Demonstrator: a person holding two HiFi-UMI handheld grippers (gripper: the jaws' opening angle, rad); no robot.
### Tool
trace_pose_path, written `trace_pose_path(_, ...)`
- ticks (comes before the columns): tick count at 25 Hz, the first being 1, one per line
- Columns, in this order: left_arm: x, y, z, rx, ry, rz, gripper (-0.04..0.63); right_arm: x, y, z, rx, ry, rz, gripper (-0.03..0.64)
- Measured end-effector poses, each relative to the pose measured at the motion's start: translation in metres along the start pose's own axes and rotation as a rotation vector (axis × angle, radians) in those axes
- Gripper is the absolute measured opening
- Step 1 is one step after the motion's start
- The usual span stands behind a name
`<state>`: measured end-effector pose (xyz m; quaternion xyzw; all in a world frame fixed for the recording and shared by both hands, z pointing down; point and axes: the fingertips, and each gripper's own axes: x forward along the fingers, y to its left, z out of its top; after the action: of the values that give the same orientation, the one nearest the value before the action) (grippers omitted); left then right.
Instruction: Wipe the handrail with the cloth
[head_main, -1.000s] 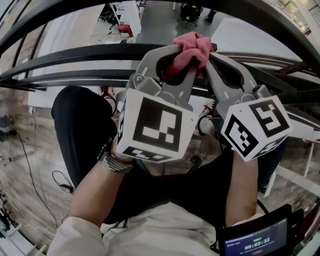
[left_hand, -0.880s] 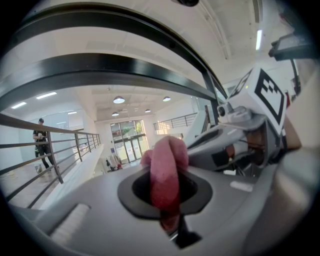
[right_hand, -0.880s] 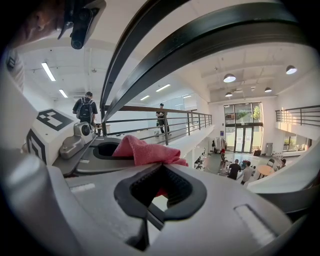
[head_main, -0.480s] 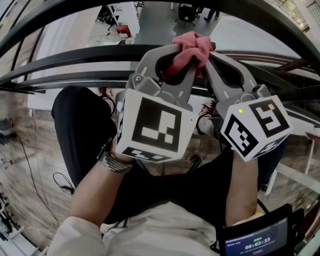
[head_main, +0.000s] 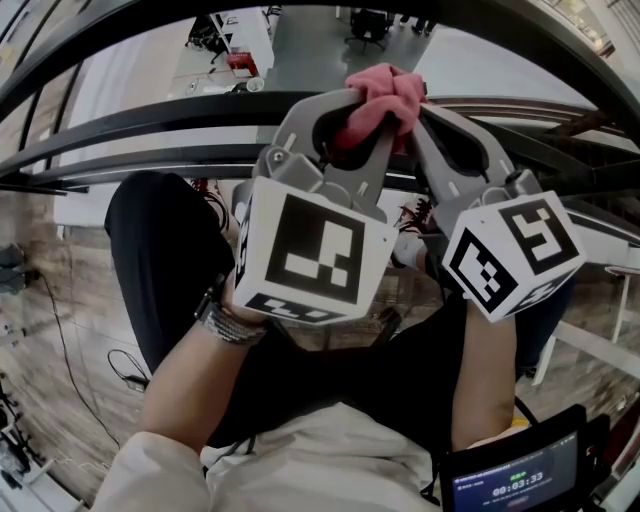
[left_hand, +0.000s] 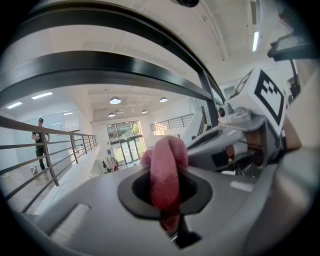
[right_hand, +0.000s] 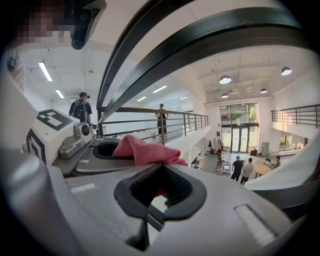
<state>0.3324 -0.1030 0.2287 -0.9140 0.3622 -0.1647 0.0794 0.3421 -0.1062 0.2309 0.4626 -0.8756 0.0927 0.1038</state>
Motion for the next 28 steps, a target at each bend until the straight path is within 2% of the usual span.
trace_pose_path(28,0.030,-0.040,0.016,0.021,-0.032,-0.080,0.031,-0.034,-0.040,-0.010,0.027,-0.019,-0.080,0.002)
